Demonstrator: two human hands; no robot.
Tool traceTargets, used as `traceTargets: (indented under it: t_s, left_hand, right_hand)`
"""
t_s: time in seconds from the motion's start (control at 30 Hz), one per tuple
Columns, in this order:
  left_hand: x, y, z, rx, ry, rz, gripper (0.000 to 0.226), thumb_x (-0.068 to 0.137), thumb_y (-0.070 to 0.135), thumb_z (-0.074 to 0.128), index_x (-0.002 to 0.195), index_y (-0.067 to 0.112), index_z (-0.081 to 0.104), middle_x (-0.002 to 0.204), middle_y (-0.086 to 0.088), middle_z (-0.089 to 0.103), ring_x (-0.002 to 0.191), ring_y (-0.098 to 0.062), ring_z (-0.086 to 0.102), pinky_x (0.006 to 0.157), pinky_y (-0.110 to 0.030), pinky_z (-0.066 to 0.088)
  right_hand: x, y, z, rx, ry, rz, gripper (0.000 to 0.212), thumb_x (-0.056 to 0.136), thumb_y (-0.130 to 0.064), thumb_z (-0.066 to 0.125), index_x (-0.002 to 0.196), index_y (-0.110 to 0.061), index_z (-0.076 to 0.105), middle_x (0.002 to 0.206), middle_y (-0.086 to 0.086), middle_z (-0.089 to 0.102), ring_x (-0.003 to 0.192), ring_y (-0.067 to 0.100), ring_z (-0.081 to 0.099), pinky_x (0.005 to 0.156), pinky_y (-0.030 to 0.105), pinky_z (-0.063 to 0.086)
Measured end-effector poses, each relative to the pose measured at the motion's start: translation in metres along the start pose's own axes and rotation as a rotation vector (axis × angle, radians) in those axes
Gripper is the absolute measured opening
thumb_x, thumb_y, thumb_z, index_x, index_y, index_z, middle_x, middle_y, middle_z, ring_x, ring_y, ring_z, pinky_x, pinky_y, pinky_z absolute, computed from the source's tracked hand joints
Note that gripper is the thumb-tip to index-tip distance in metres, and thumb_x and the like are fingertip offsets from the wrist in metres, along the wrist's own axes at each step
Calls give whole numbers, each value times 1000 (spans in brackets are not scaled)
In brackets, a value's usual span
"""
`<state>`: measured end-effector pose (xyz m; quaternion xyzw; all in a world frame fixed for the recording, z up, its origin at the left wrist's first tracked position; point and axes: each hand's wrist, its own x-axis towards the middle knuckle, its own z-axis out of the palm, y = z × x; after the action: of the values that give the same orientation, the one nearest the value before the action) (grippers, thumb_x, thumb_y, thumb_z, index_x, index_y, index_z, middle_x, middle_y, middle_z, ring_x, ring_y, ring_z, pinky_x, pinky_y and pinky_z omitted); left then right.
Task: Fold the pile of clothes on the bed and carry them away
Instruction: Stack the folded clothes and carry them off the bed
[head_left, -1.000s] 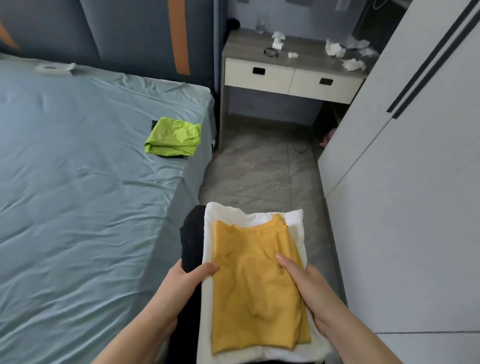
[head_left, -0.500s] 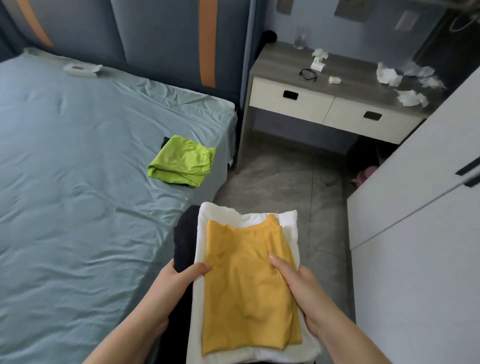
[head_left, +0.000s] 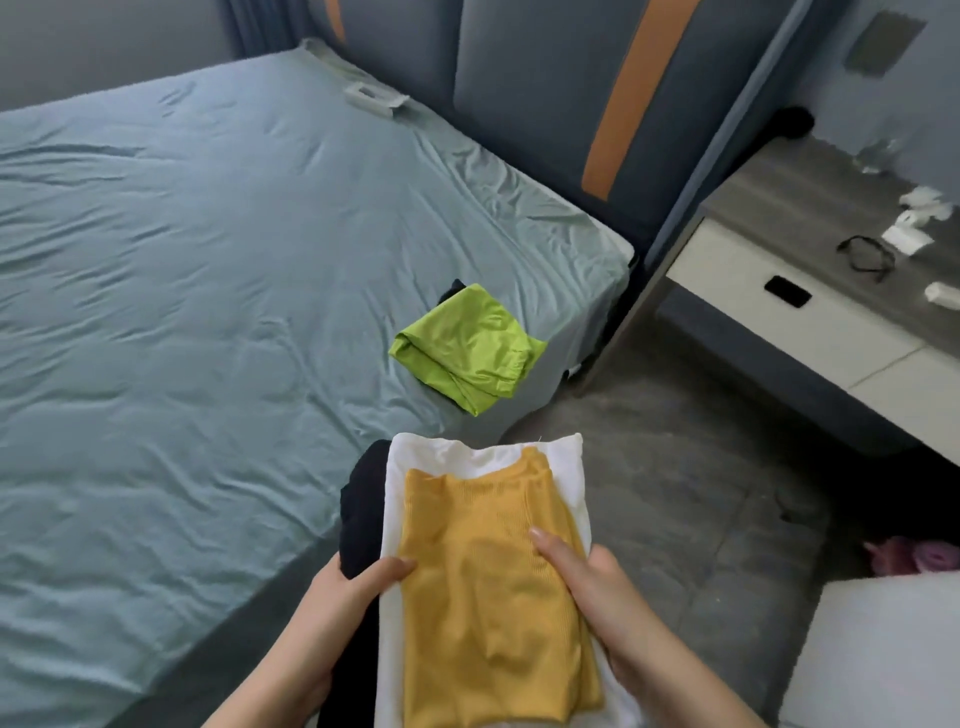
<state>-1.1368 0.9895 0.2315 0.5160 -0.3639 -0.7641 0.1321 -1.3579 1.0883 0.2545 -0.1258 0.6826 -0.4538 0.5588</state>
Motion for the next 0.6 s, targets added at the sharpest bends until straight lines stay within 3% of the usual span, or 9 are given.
traceTargets:
  t_s: [0.13,0.4,0.6]
  left_hand:
    - [31,18,-10,-93,92,-6,37,80,26,72,116,21,65,104,-6,75,94,-26,72,87,-44,54]
    - [91,71,-51,-196,235,17,39,81,28,72,119,24,63,106,0,74,97,-22,72,93,-46,52]
    - [124,83,-77,-324,340,1,35,81,25,72,115,24,64,102,0,75,92,-21,73,81,-38,54]
  right_hand:
    - [54,-33,17,-94,-69,4,36,88,-33,64,115,-9,67,105,3,74,100,18,70,97,40,51]
    - [153,-99,69,-262,-215,59,37,89,-35,63,115,-9,67,107,3,74,102,17,69,97,40,51]
    - [216,-123,112,-393,-308,70,35,90,-34,62,117,-11,67,107,-1,73,102,15,69,98,40,51]
